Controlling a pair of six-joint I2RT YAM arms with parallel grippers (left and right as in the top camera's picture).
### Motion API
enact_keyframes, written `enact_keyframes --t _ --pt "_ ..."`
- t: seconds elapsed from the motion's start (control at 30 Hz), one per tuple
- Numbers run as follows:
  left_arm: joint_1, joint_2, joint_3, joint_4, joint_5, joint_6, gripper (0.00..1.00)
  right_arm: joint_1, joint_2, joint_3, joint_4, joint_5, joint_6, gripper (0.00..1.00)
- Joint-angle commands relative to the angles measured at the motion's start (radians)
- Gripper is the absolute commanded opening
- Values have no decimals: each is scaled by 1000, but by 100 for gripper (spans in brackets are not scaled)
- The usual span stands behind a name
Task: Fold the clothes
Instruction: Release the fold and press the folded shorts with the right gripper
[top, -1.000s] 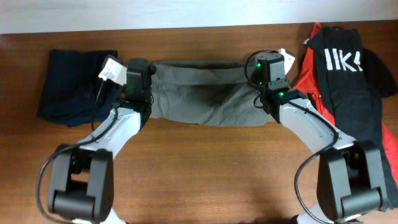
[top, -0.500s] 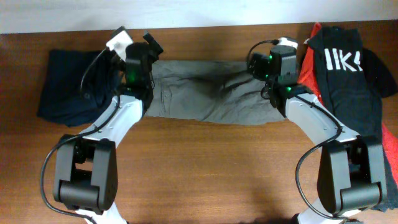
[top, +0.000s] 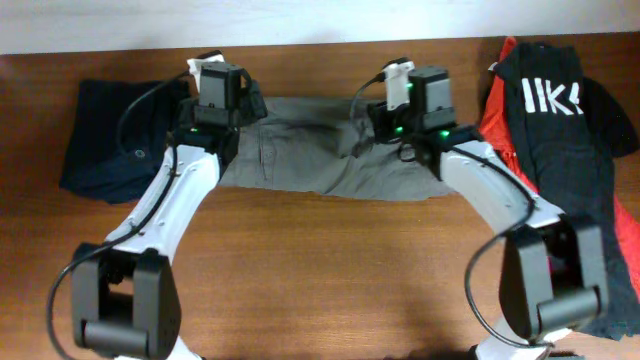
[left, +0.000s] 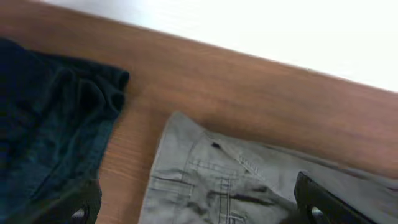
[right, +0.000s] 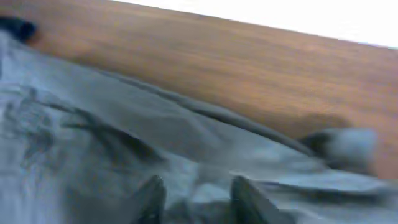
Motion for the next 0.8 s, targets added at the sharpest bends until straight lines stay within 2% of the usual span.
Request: enact_keyframes --t 0.0,0.1,0.3,0.43,0.6,0.77 --pt "51 -127 29 -14 10 2 99 54 100 15 71 -23 55 20" --pt "88 -181 29 -33 23 -16 98 69 153 15 138 -32 137 4" --pt "164 -227 29 -79 22 -23 97 69 230 16 254 -133 192 4" --pt "206 -224 28 -117 26 -74 98 70 270 16 306 -130 258 4" --pt "237 -224 28 -135 40 -75 97 70 321 18 399 -103 308 4" --pt "238 -220 28 -139 40 -76 97 70 348 35 424 -67 335 4"
